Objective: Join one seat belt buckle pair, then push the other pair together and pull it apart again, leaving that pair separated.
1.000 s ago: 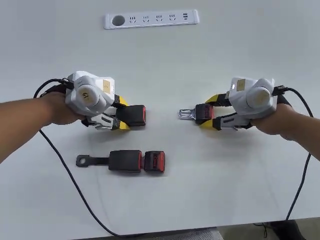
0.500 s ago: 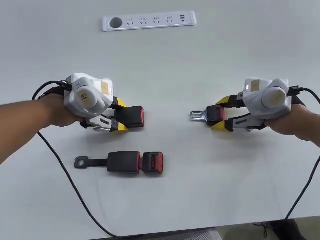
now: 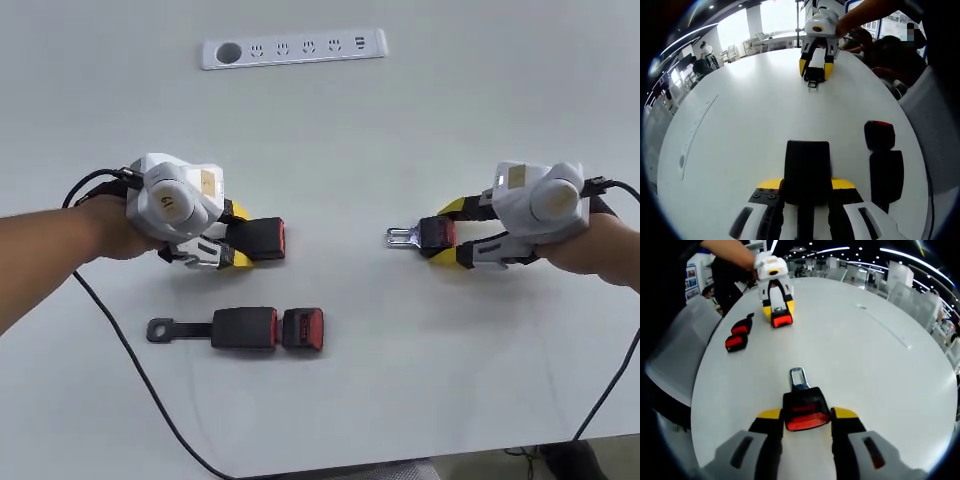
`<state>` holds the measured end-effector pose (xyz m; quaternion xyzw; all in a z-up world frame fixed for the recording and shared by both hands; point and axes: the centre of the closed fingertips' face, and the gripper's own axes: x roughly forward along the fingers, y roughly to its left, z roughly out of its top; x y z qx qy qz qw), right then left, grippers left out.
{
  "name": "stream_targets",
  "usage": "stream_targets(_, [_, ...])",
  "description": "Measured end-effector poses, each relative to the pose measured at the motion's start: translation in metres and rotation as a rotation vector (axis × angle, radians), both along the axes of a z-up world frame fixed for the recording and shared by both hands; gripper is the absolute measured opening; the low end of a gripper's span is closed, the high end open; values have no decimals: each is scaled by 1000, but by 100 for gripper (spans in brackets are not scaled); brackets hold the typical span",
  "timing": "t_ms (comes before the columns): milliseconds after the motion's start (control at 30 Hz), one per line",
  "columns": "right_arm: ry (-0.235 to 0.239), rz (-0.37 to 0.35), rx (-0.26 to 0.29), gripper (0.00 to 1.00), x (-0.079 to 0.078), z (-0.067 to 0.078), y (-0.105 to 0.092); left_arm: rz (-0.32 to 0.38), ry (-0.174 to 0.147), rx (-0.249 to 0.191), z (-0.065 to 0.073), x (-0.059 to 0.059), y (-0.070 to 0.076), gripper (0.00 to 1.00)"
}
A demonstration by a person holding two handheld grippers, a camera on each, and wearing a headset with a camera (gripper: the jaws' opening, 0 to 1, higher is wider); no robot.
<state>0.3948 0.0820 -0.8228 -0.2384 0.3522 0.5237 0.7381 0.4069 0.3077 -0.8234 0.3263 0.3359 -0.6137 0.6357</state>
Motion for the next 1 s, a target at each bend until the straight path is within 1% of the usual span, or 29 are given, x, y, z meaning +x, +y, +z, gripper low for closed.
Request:
stream_targets(67, [-1, 4, -7, 39, 1, 0, 1, 14, 2, 11, 0, 0, 0, 35])
stream_targets(100, [0, 1, -9, 42, 0, 0, 1, 20, 3, 18, 0, 0, 0, 35])
stream_targets(133, [-5, -3, -17, 45, 1, -1, 0, 13, 11, 39, 0, -1, 1, 36])
stream_targets(167, [-70, -2, -45, 48, 8, 2, -3, -17, 18, 100, -1, -4, 8, 40])
stream_targets(200, [-112, 10, -36, 48, 10, 7, -2, -32, -4, 106, 0, -4, 8, 44])
stream_targets(233, [-112, -25, 6, 47, 9, 13, 2, -6, -8, 92, 1, -4, 6, 49])
stream_targets(267, [-93, -68, 28, 49, 8, 15, 2, 25, 4, 58, 7, -6, 4, 55])
stream_targets(300, [-79, -112, 42, 53, 8, 16, 2, 78, 17, 23, 11, -6, 3, 58])
stream_targets(333, [-81, -129, 41, 58, 8, 16, 2, 125, 15, 11, 15, -3, 6, 60])
stream_targets(367, [-86, -138, 32, 64, 8, 15, 1, 150, 7, 11, 16, -2, 9, 64])
stream_targets(400, [-104, -144, 18, 66, 6, 16, 0, 179, -11, 13, 18, 0, 13, 67])
stream_targets(433, [-124, -153, 10, 68, 6, 16, 1, 204, -16, 9, 20, 1, 15, 72])
stream_targets(467, [-151, -175, 8, 71, 7, 19, 1, 241, -12, 1, 22, 0, 17, 79])
stream_targets(500, [-156, -200, 15, 75, 5, 20, 3, 281, -3, -14, 25, 0, 19, 83])
stream_targets(533, [-155, -229, 26, 79, 4, 22, 4, 339, -3, -26, 30, 0, 24, 85])
stream_targets(567, [-165, -265, 46, 82, 4, 26, 8, 378, -12, -44, 33, 2, 26, 86])
stream_targets(600, [-167, -291, 60, 83, 3, 28, 9, 408, -20, -61, 37, 3, 27, 87])
stream_targets(633, [-161, -333, 77, 83, 0, 32, 13, 445, -28, -89, 43, 2, 29, 90])
stream_targets(667, [-163, -356, 88, 85, -1, 34, 14, 475, -34, -107, 47, 1, 30, 92])
stream_targets(700, [-181, -387, 109, 86, -1, 39, 18, 522, -46, -142, 55, 1, 32, 94])
stream_targets(733, [-190, -405, 125, 88, -2, 43, 21, 551, -54, -165, 59, 0, 34, 96])
stream_targets(767, [-203, -423, 139, 88, 0, 42, 20, 595, -57, -202, 67, -2, 36, 97])
stream_targets(800, [-224, -446, 145, 88, -1, 46, 21, 617, -53, -218, 70, -5, 38, 97])
stream_targets(833, [-233, -452, 150, 88, -3, 48, 23, 647, -54, -231, 75, -10, 42, 99])
stream_targets(867, [-230, -481, 177, 90, -7, 52, 28, 662, -59, -237, 77, -11, 44, 100])
stream_targets(933, [-217, -528, 220, 91, -14, 59, 34, 706, -78, -258, 84, -18, 53, 100])
stream_targets(1000, [-230, -540, 220, 92, -19, 62, 36, 756, -77, -305, 92, -26, 58, 100])
